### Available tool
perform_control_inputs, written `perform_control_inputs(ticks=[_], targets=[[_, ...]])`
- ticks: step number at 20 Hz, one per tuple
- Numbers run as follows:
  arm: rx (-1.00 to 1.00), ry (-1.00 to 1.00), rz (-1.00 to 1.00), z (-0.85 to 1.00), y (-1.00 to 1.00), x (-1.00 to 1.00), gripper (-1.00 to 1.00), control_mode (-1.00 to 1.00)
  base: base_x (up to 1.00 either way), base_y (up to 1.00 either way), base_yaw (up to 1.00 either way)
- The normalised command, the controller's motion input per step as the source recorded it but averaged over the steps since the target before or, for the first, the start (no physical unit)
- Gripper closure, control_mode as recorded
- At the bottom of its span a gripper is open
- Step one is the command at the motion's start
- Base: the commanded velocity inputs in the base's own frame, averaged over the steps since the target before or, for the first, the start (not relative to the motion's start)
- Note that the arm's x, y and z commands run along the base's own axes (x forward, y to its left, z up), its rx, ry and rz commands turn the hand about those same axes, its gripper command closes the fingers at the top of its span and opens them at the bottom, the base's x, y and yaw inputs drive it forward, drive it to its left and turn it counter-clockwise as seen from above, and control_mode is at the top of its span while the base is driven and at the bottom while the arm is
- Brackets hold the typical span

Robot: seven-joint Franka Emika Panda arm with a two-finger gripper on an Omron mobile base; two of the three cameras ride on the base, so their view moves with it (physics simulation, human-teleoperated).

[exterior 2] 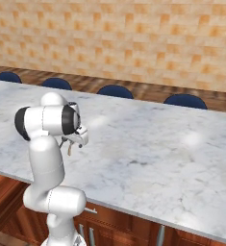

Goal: Organize the utensils by type. Pick up the wooden spoons from the counter and place them in the open cabinet. Then pick up the metallic utensils from the counter and place them in the open drawer.

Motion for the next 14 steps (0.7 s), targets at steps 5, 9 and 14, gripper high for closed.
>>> perform_control_inputs(ticks=[5, 9, 14], targets=[[0.06, 0.01, -0.04, -0.32, -0.14, -0.02, 1.0, -1.0, 0.0, 0.0, 0.0], [0.0, -0.01, -0.08, -0.05, -0.2, -0.22, 1.0, -1.0, 0.0, 0.0, 0.0], [0.0, 0.0, -0.1, 0.16, -0.25, -0.37, 1.0, -1.0, 0.0, 0.0, 0.0]])
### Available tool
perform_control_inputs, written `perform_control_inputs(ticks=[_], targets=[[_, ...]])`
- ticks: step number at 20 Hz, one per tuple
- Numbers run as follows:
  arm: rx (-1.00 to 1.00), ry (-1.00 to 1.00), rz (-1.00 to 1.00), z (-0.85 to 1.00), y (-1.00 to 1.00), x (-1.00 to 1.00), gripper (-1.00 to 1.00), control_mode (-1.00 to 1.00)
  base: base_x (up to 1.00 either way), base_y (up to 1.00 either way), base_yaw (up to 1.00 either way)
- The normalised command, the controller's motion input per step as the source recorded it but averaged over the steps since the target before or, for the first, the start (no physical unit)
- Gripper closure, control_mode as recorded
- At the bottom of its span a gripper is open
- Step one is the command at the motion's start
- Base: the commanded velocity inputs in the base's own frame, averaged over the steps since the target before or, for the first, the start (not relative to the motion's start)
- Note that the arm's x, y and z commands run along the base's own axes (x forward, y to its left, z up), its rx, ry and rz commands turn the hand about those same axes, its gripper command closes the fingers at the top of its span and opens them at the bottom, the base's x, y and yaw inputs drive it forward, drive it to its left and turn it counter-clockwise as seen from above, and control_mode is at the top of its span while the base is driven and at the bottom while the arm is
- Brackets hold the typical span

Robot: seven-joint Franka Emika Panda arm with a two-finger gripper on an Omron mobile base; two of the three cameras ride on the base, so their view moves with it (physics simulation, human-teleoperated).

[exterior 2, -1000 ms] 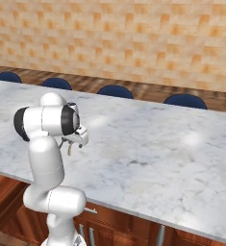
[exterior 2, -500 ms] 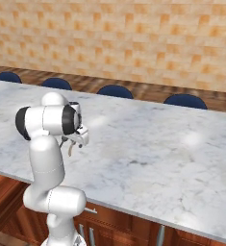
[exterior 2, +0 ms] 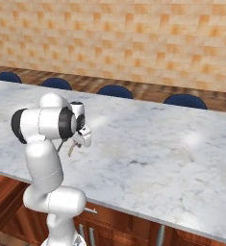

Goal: Organize the utensils by type. Pick up the wooden spoons from the counter and place them in the open cabinet. Then pick up the metallic utensils from the counter and place them in the open drawer.

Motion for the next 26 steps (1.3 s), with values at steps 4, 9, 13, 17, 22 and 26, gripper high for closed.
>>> perform_control_inputs(ticks=[4, 9, 13, 17, 22, 26], targets=[[0.01, 0.0, -0.17, 0.56, -0.23, -0.45, 1.0, -1.0, 0.0, 0.0, 0.0], [0.0, 0.0, -0.07, 0.89, -0.1, -0.42, 1.0, -1.0, 0.0, 0.0, 0.0], [0.0, 0.0, 0.0, 0.95, -0.01, -0.43, 1.0, -1.0, 0.0, 0.0, 0.0], [-0.01, -0.02, 0.0, 0.81, -0.04, -0.51, 1.0, -1.0, 0.0, 0.0, 0.0], [0.0, 0.0, 0.05, 0.66, -0.01, -0.5, 1.0, -1.0, 0.0, 0.0, 0.0], [0.0, -0.07, 0.01, 0.44, -0.02, -0.53, 1.0, -1.0, 0.0, 0.0, 0.0]])
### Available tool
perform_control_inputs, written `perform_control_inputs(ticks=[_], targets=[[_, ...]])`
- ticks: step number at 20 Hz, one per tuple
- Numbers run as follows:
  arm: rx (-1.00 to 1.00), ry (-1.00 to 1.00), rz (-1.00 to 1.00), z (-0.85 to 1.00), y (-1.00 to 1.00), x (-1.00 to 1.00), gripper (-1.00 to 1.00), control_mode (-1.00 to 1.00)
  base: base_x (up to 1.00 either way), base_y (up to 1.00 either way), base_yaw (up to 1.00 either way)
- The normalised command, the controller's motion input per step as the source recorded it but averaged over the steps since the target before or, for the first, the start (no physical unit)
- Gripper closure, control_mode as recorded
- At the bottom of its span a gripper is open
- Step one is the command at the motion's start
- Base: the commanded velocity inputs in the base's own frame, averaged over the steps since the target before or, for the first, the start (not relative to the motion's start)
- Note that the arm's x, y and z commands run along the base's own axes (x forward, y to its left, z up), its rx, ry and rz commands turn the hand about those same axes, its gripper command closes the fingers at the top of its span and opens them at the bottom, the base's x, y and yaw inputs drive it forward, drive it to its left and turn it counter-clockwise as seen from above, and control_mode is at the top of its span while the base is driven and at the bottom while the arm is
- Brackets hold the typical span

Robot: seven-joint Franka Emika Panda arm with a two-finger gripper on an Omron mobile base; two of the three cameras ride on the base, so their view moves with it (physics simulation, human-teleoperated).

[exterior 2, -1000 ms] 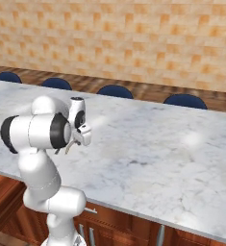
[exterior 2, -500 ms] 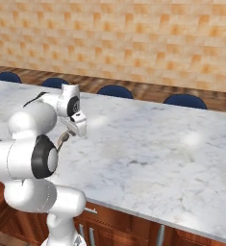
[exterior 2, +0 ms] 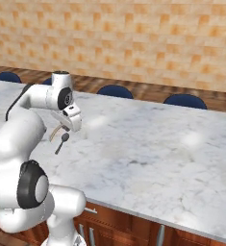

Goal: Organize the utensils by type. Pick up the wooden spoons from the counter and place them in the open cabinet. Then pick up the metallic utensils from the counter and place them in the open drawer.

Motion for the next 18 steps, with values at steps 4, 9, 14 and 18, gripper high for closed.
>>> perform_control_inputs(ticks=[4, 9, 14, 18], targets=[[0.0, -0.16, 0.0, 0.36, -0.07, -0.56, 1.0, -1.0, 0.0, 0.0, 0.0], [-0.01, 0.0, 0.04, 0.01, 0.0, -0.05, 1.0, -1.0, 0.0, 0.0, 0.0], [0.0, -0.05, 0.0, 0.0, 0.0, -0.04, 1.0, 1.0, -0.18, 0.0, 0.0], [0.0, 0.0, 0.0, 0.0, 0.0, 0.0, 1.0, 1.0, -0.7, -0.08, 0.0]])
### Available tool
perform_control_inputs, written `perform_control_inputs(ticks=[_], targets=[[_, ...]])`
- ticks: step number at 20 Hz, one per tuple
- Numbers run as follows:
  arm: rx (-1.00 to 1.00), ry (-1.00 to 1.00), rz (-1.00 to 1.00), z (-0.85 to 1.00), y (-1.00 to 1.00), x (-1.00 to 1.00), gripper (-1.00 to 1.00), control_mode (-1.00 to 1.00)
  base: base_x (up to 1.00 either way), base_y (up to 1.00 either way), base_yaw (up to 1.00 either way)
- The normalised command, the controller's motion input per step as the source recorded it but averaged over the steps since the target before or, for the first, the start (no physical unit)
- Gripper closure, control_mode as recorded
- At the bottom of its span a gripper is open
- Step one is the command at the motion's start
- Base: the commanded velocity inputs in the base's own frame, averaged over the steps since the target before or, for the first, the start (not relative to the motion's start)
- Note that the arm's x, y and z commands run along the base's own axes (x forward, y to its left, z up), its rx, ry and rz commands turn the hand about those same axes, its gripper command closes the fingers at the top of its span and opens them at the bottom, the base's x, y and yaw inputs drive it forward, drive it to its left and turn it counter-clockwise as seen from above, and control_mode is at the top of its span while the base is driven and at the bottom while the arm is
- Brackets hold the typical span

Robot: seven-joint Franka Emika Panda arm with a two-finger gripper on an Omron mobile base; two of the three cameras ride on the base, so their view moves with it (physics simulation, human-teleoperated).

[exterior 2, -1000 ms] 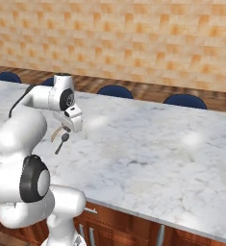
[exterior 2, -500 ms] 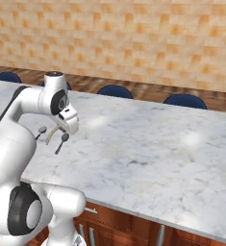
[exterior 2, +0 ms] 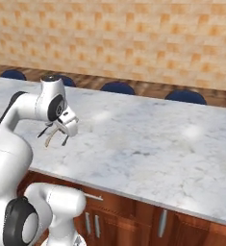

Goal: Organize the utensils by type. Pick up the wooden spoons from the counter and place them in the open cabinet. Then pick up the metallic utensils from the counter and place them in the open drawer.

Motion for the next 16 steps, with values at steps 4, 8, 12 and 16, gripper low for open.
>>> perform_control_inputs(ticks=[4, 8, 12, 16], targets=[[0.0, 0.0, 0.0, 0.0, 0.0, 0.0, 1.0, 1.0, -0.59, -0.04, 0.38], [0.0, 0.0, 0.0, 0.0, 0.0, 0.0, 1.0, 1.0, -0.36, -0.07, 0.99], [0.0, 0.0, 0.0, 0.0, 0.0, 0.0, 1.0, 1.0, -0.19, -0.03, 1.0], [0.0, 0.0, 0.0, 0.0, 0.0, 0.0, 1.0, 1.0, -0.06, 0.0, 1.0]])
